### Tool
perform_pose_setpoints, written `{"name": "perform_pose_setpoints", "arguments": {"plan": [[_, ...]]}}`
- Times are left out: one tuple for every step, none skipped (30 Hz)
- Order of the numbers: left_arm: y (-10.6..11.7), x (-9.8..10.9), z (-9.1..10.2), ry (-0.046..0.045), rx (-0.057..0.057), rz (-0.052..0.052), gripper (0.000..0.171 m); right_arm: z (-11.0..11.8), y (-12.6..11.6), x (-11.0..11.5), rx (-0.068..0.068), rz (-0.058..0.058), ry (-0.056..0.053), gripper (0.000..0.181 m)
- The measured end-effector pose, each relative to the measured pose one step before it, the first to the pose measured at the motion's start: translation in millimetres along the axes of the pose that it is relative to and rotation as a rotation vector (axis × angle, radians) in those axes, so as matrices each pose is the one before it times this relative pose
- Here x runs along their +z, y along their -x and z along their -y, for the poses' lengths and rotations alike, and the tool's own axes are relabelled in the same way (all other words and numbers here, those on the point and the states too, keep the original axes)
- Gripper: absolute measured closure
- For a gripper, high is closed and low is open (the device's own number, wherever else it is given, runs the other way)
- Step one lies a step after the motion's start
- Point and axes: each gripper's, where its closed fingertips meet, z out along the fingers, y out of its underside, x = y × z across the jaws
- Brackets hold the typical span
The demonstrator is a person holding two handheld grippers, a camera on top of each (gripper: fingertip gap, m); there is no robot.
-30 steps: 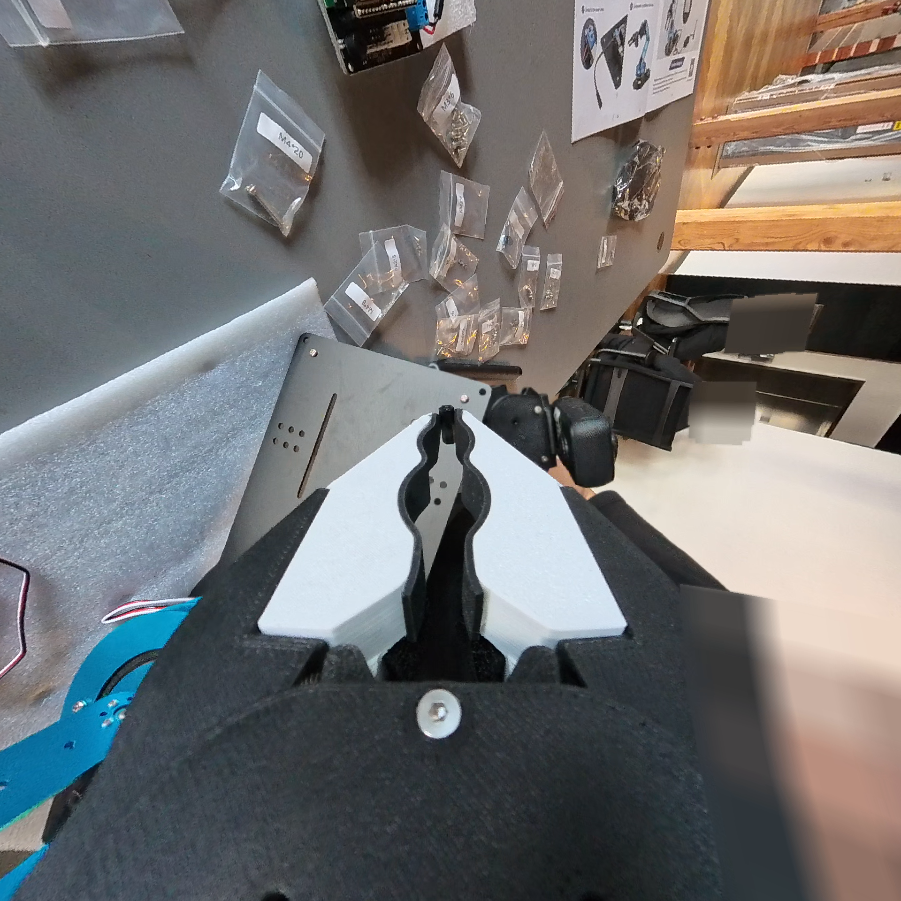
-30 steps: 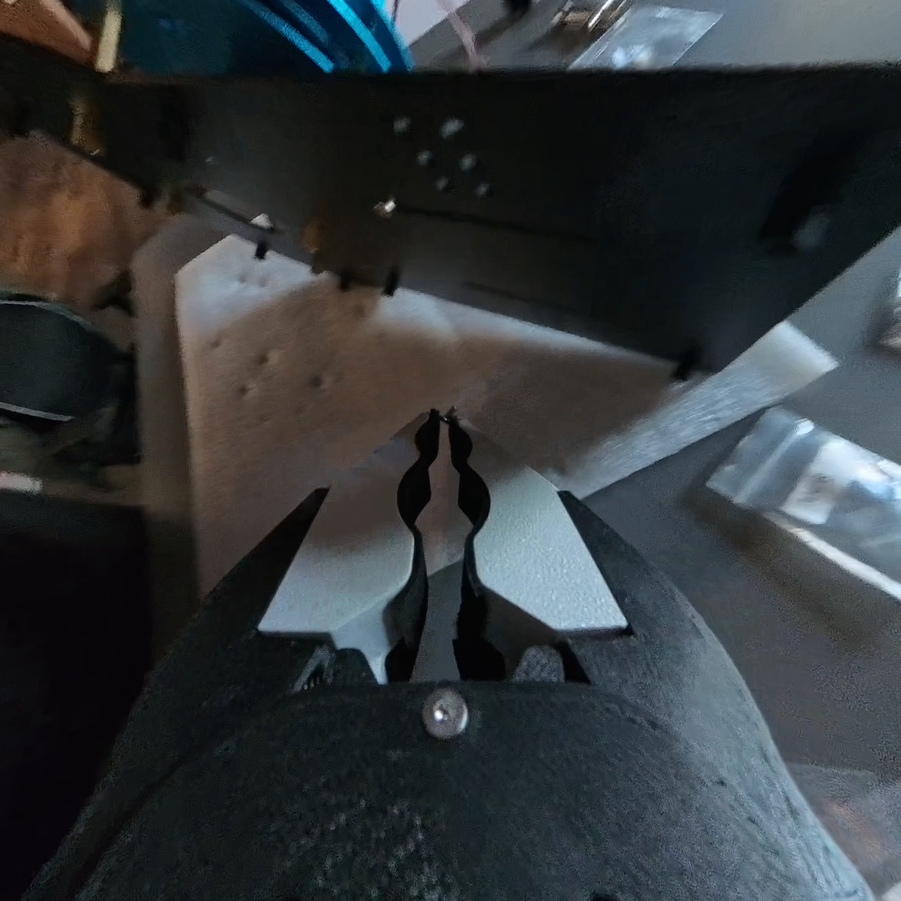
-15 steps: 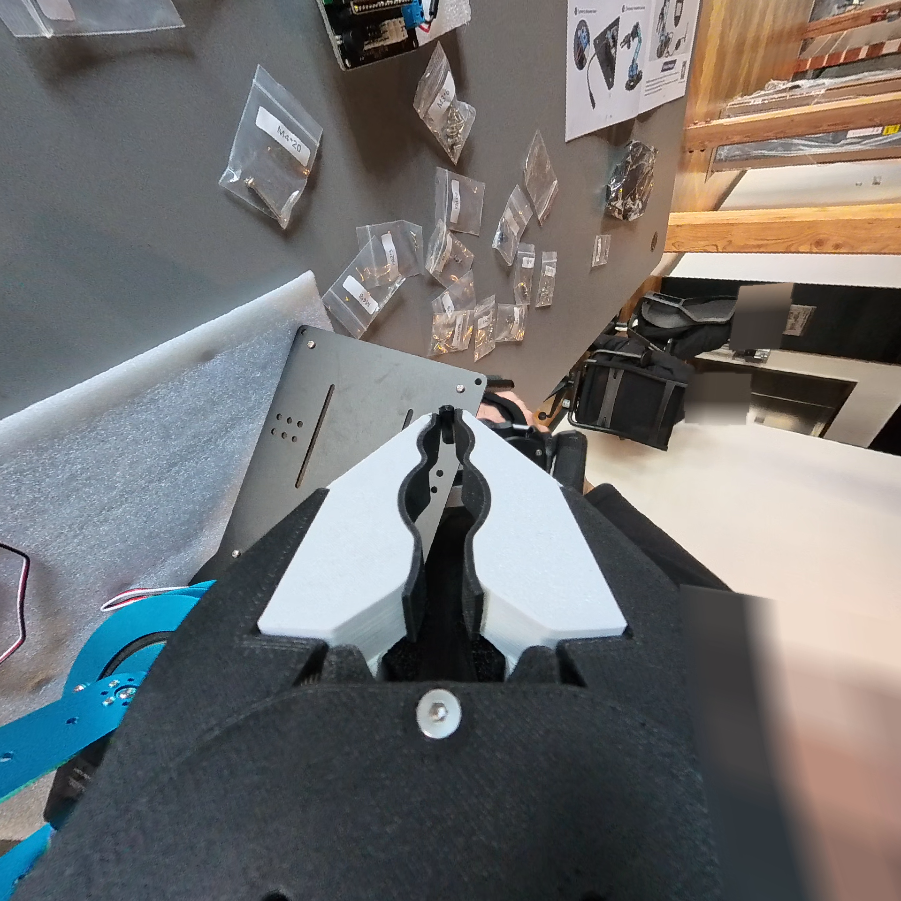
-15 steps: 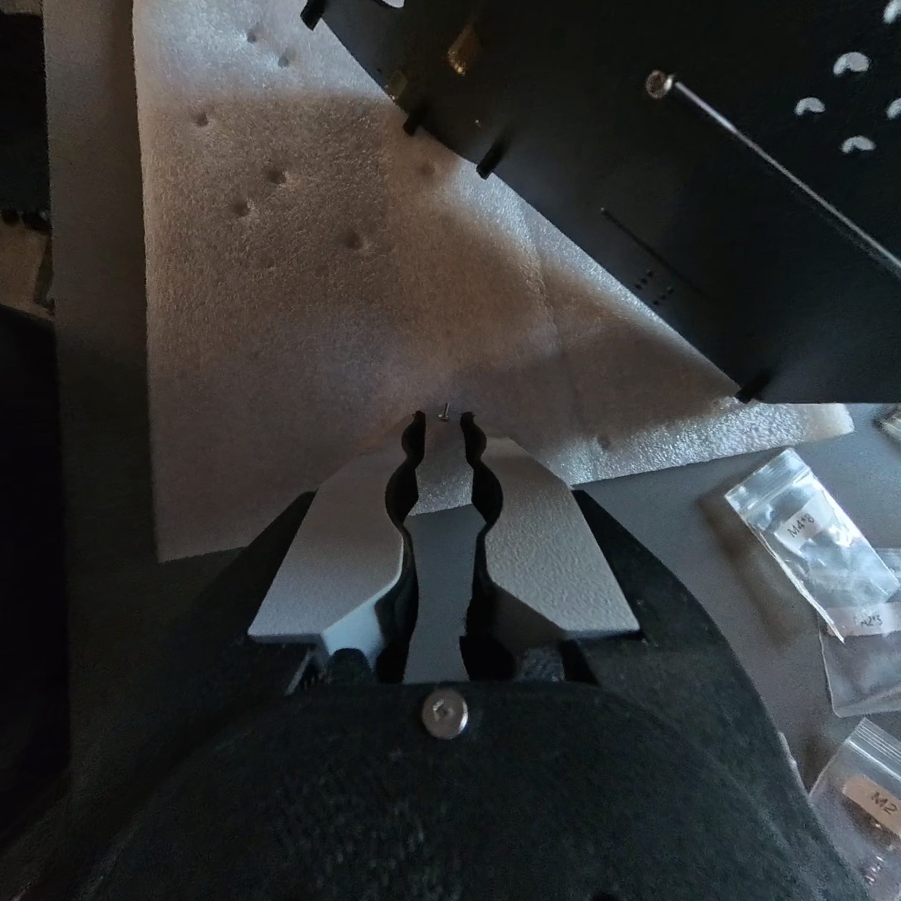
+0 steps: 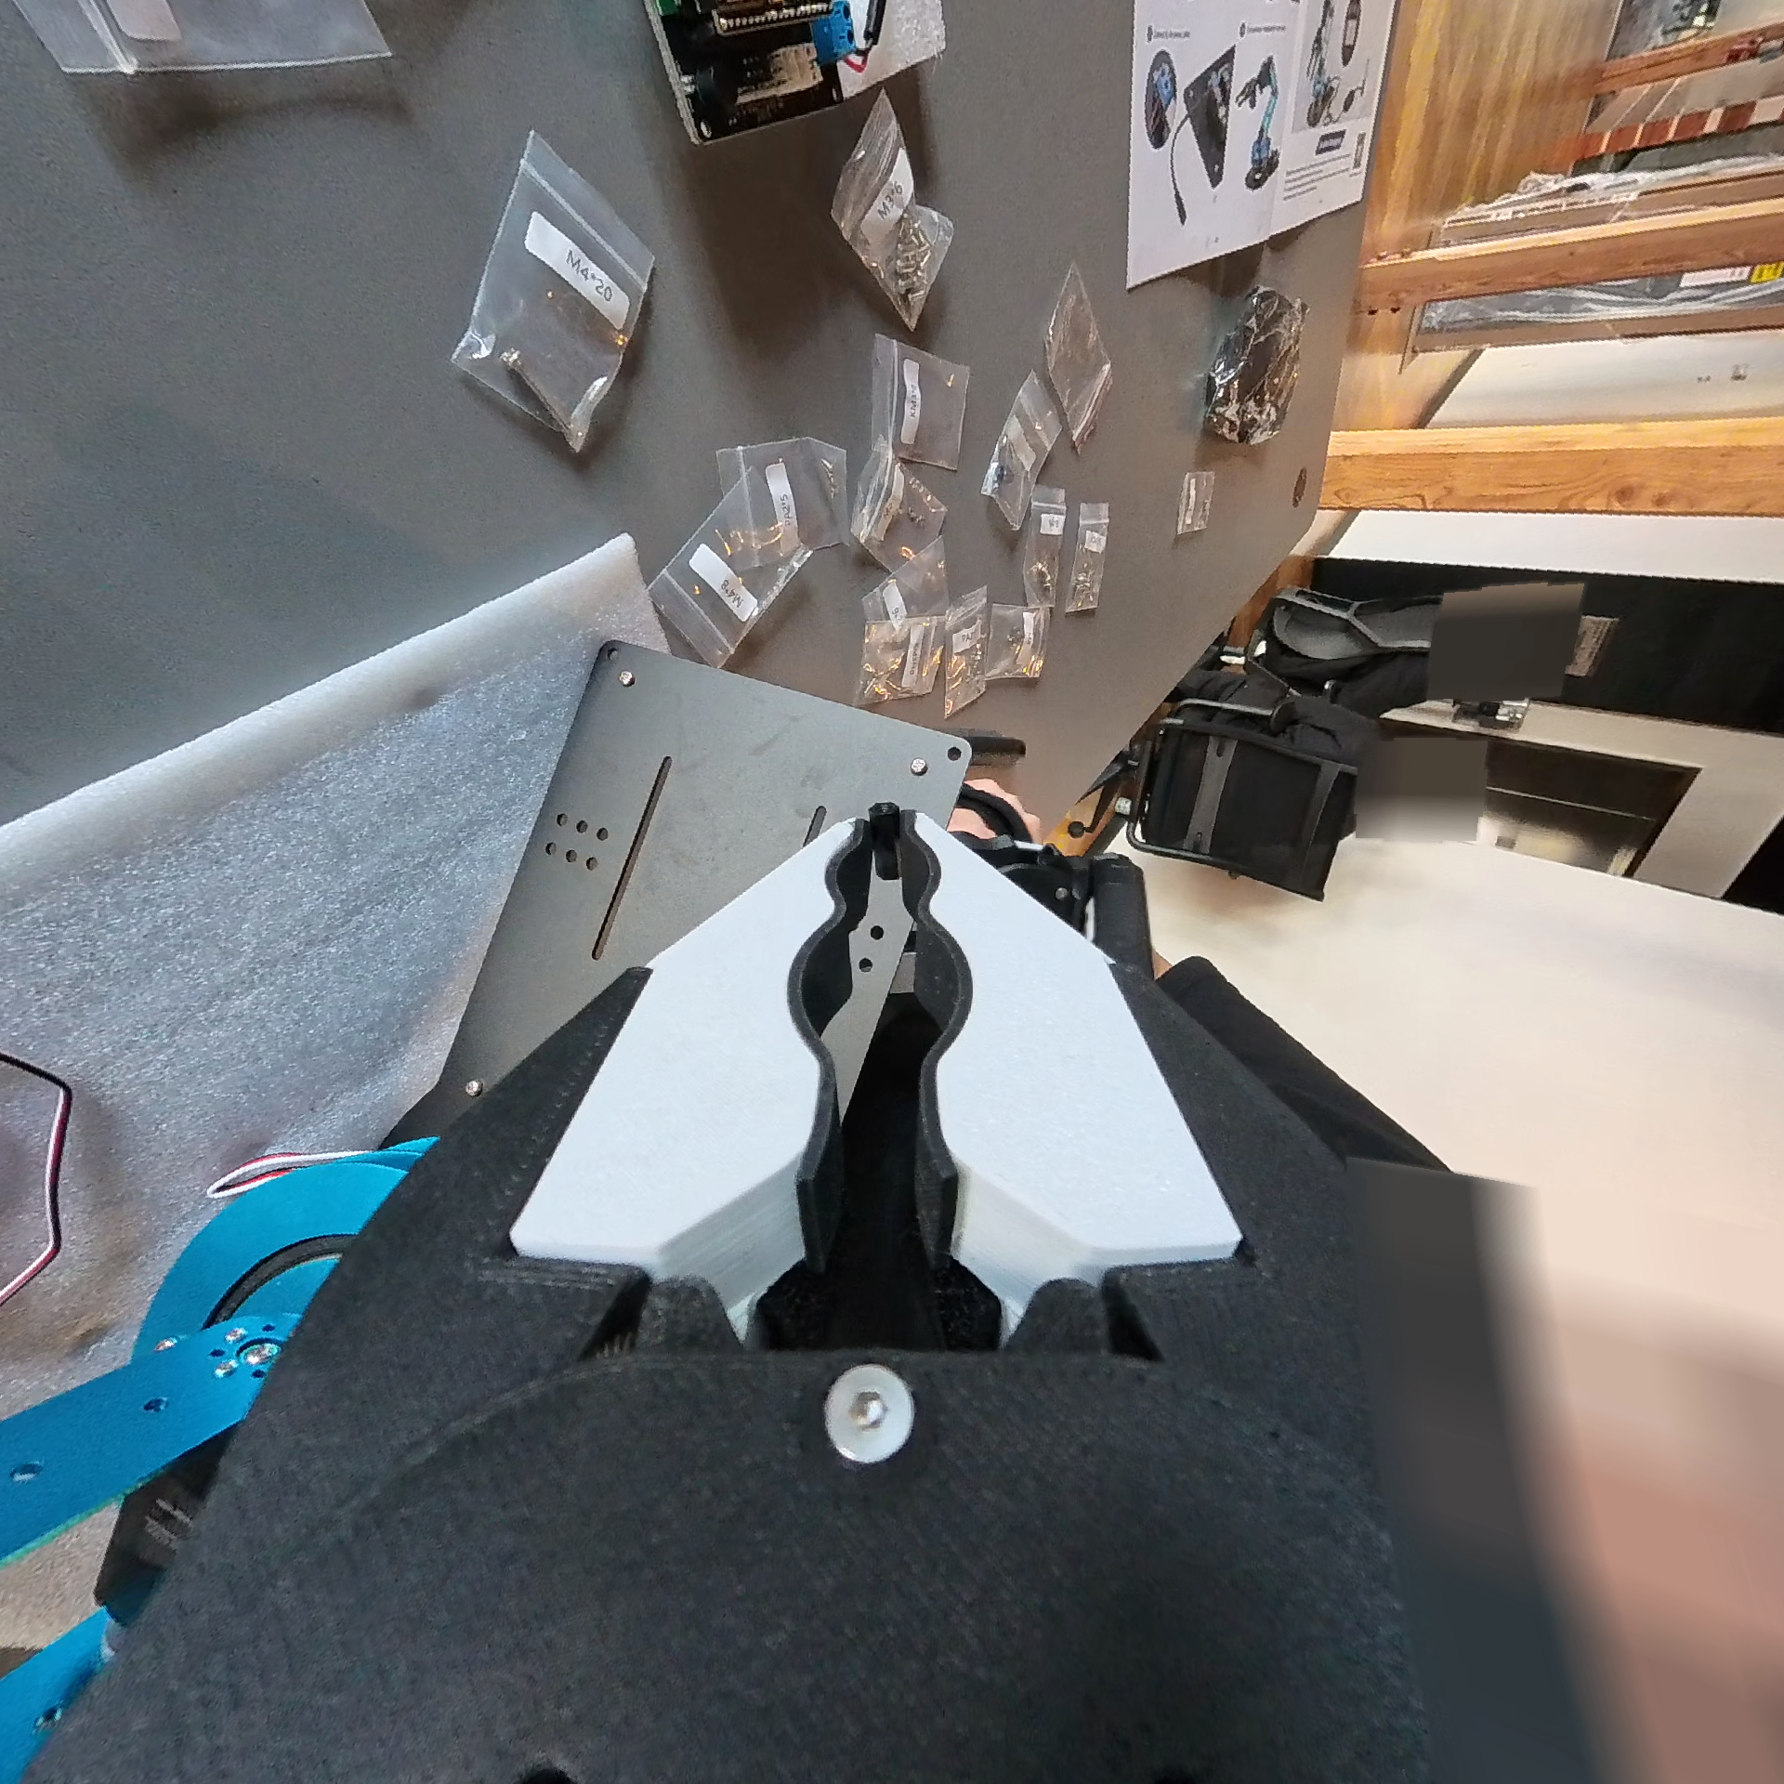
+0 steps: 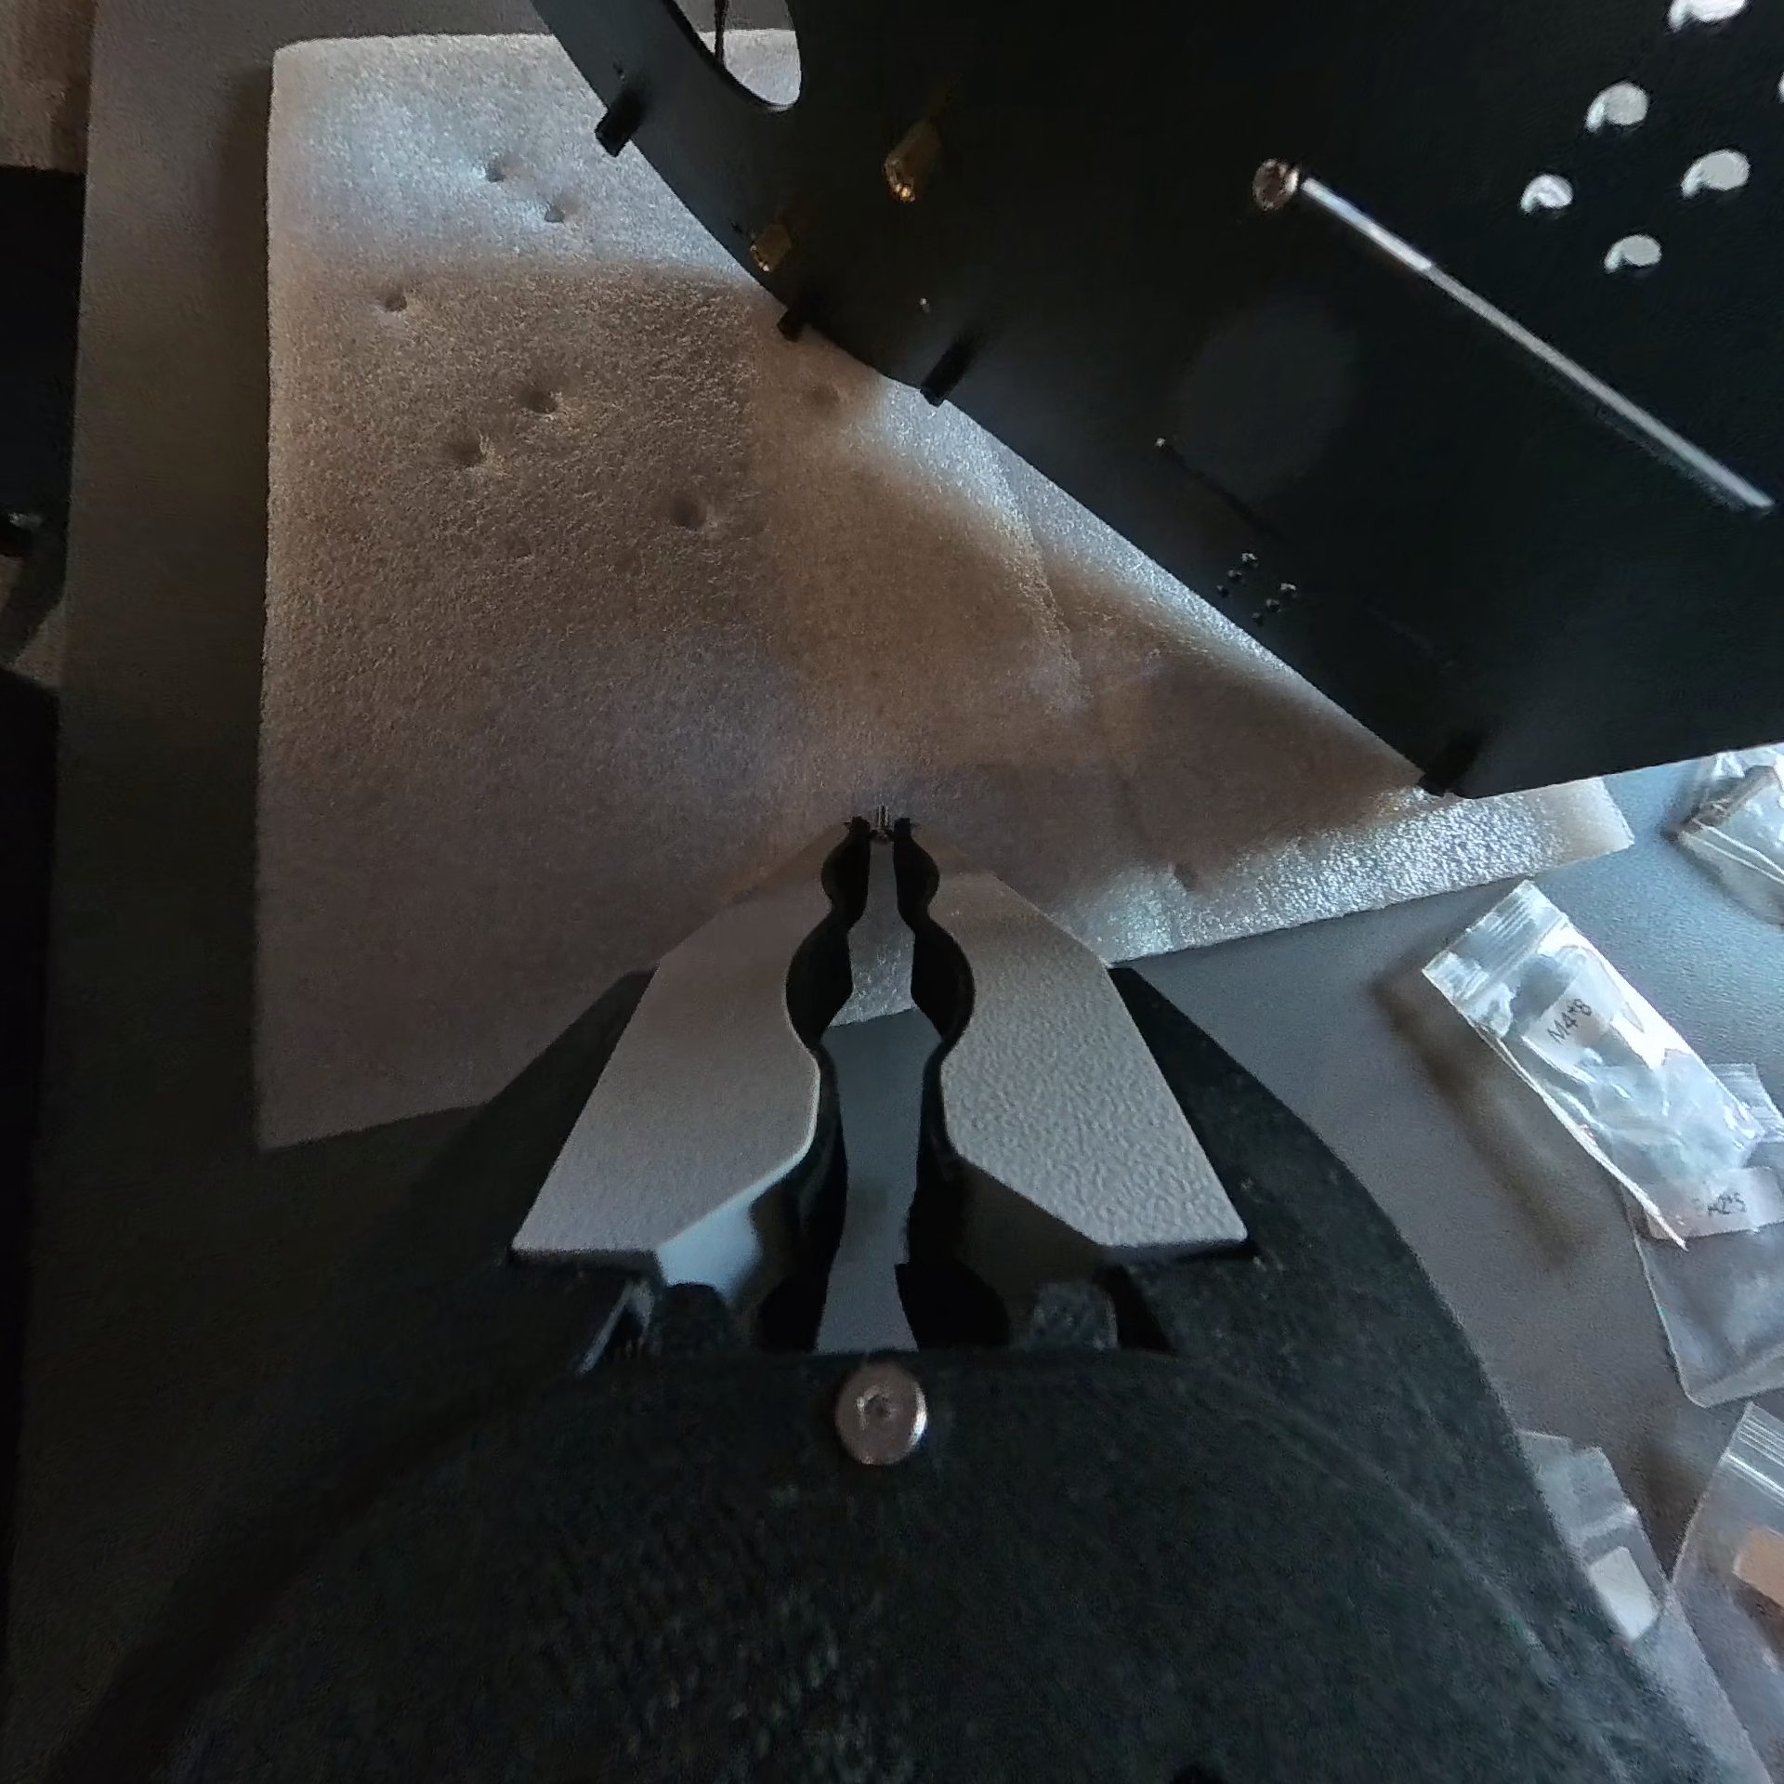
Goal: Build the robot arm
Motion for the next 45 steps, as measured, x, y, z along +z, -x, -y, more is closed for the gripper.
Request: {"name": "perform_pose_setpoints", "arguments": {"plan": [[0.20,0.03,0.07,0.00047,-0.0001,0.0009,0.167,0.34,-0.38,-0.22,0.0044,-0.0007,-0.0022,0.178],[0.19,-0.03,0.20,-0.00102,-0.0008,0.0002,0.167,0.67,-0.58,-0.44,0.0023,-0.0024,-0.0049,0.178],[0.00,0.16,0.18,-0.00036,-0.0012,-0.0006,0.167,0.69,-0.21,-0.56,-0.0003,-0.0010,-0.0059,0.178],[-0.08,0.21,0.01,0.00099,-0.0002,0.0003,0.167,1.41,-0.82,-0.88,-0.0012,-0.0061,-0.0108,0.178],[-0.13,0.19,0.06,0.00117,0.0008,0.0002,0.167,1.81,-0.85,-1.11,0.0013,-0.0052,-0.0131,0.178],[-0.33,0.26,0.11,0.00084,0.0007,0.0000,0.167,1.80,-1.67,-1.02,0.0051,-0.0064,-0.0117,0.178],[-0.52,0.35,0.22,0.00012,0.0008,-0.0002,0.167,1.59,-3.98,-0.91,0.0093,-0.0174,-0.0106,0.178],[-0.44,0.32,0.16,0.00060,0.0014,0.0000,0.167,1.55,-4.98,-0.29,0.0142,-0.0186,-0.0106,0.178],[-0.49,0.36,0.17,0.00058,0.0021,0.0006,0.167,1.34,-6.73,0.37,0.0199,-0.0262,-0.0084,0.178],[-0.53,0.52,0.29,0.00078,0.0021,0.0003,0.167,1.47,-8.79,1.13,0.0239,-0.0381,-0.0075,0.178],[-0.65,0.65,0.21,0.00131,0.0019,-0.0004,0.167,2.18,-9.85,1.57,0.0297,-0.0442,-0.0114,0.178],[-0.71,0.61,0.31,0.00115,0.0023,-0.0013,0.167,3.86,-8.38,1.58,0.0326,-0.0363,-0.0164,0.178],[-0.81,0.78,0.26,0.00107,0.0024,-0.0011,0.167,5.30,-8.20,1.27,0.0327,-0.0380,-0.0250,0.178],[-0.65,0.73,0.07,0.00189,0.0024,-0.0008,0.167,5.40,-8.14,1.23,0.0332,-0.0408,-0.0267,0.179],[-0.34,0.82,-0.11,0.00256,0.0020,-0.0003,0.167,3.16,-3.78,2.21,0.0233,-0.0154,-0.0133,0.179],[-0.14,0.57,-0.06,0.00213,0.0012,0.0008,0.167,1.37,-4.45,2.49,0.0149,-0.0226,-0.0030,0.179],[0.08,0.47,0.01,0.00149,0.0003,0.0009,0.167,2.82,-2.01,1.60,0.0107,-0.0116,-0.0121,0.179],[0.13,0.34,-0.16,0.00169,-0.0002,0.0010,0.167,4.47,0.14,0.56,0.0065,0.0003,-0.0226,0.179],[0.02,0.14,0.01,0.00102,0.0003,0.0012,0.167,2.69,-3.37,0.16,0.0013,-0.0233,-0.0139,0.179],[0.04,-0.07,0.07,0.00066,0.0008,0.0016,0.167,1.14,-4.00,0.04,-0.0043,-0.0245,-0.0061,0.178],[-0.15,-0.23,0.19,0.00032,0.0007,0.0010,0.167,0.18,-2.40,0.32,0.0021,-0.0126,-0.0017,0.178],[-0.21,-0.18,0.28,-0.00035,0.0006,0.0006,0.168,0.12,-1.67,0.51,0.0096,-0.0067,-0.0027,0.179],[-0.39,-0.25,0.40,-0.00056,0.0010,0.0005,0.168,0.08,-0.92,0.47,0.0071,-0.0024,-0.0023,0.179],[-0.49,-0.28,0.43,-0.00018,0.0012,0.0004,0.168,0.34,-0.11,0.54,0.0008,0.0021,-0.0012,0.179],[-0.51,-0.06,0.36,-0.00016,0.0019,0.0005,0.168,1.49,-1.00,-0.03,-0.0062,-0.0052,-0.0095,0.179],[-0.67,0.09,0.30,0.00086,0.0019,-0.0003,0.168,0.40,-0.69,0.34,-0.0068,-0.0046,-0.0011,0.179],[-0.63,0.11,0.08,0.00082,0.0017,-0.0006,0.168,-1.10,-0.02,1.05,-0.0004,0.0017,0.0088,0.179],[-0.40,0.31,0.07,0.00078,0.0009,-0.0002,0.168,-1.08,-0.32,1.17,0.0017,-0.0004,0.0092,0.178],[-0.18,0.27,-0.07,0.00070,0.0006,0.0004,0.168,-0.07,-0.88,0.71,-0.0012,-0.0053,0.0024,0.179],[-0.15,0.21,-0.17,0.00086,0.0006,0.0003,0.168,0.49,-0.43,0.60,-0.0013,-0.0019,-0.0012,0.179],[-0.08,0.21,-0.12,0.00093,0.0004,0.0000,0.168,-0.85,-0.39,0.98,0.0016,-0.0015,0.0075,0.179],[-0.02,0.08,-0.30,0.00065,0.0001,-0.0003,0.167,-1.35,0.05,1.07,0.0005,0.0011,0.0106,0.178],[-0.03,-0.06,-0.09,-0.00083,0.0002,0.0001,0.168,0.11,0.05,0.55,-0.0019,-0.0005,0.0004,0.178],[0.20,-0.16,-0.06,-0.00075,0.0000,0.0002,0.168,0.40,-0.09,0.07,-0.0017,-0.0013,-0.0023,0.179],[0.10,-0.29,-0.15,-0.00054,-0.0003,-0.0001,0.168,-0.24,0.08,0.22,-0.0011,-0.0004,0.0022,0.178],[0.24,-0.36,-0.04,-0.00097,-0.0010,-0.0003,0.168,-0.47,0.29,0.42,-0.0021,0.0008,0.0043,0.178],[0.32,-0.40,-0.05,-0.00105,-0.0016,-0.0006,0.168,0.27,-0.13,0.14,-0.0030,-0.0030,-0.0017,0.178],[0.23,-0.42,-0.31,-0.00004,-0.0013,-0.0002,0.168,0.50,-0.06,0.16,-0.0034,-0.0023,-0.0026,0.179],[0.20,-0.50,-0.27,-0.00019,0.0005,0.0010,0.168,-0.40,0.43,0.62,-0.0026,0.0010,0.0046,0.179],[0.15,-0.58,-0.26,-0.00072,0.0007,0.0009,0.168,-0.48,0.04,0.65,-0.0020,-0.0014,0.0044,0.179],[-0.23,-0.72,-0.09,-0.00137,-0.0003,-0.0007,0.168,0.22,0.16,0.38,-0.0024,-0.0005,-0.0001,0.179],[-0.02,-0.75,0.17,-0.00176,0.0004,0.0000,0.168,0.94,-0.05,-0.03,-0.0021,-0.0020,-0.0055,0.179],[0.05,-0.60,0.23,-0.00159,0.0014,0.0010,0.168,-0.02,-0.02,0.24,-0.0006,-0.0009,0.0003,0.179],[-0.07,-0.58,0.18,-0.00177,0.0004,-0.0002,0.168,-0.31,-0.39,0.29,0.0006,-0.0029,0.0030,0.179],[-0.07,-0.40,0.30,-0.00230,-0.0009,-0.0016,0.168,0.05,-0.49,0.22,0.0009,-0.0027,0.0003,0.179]]}}
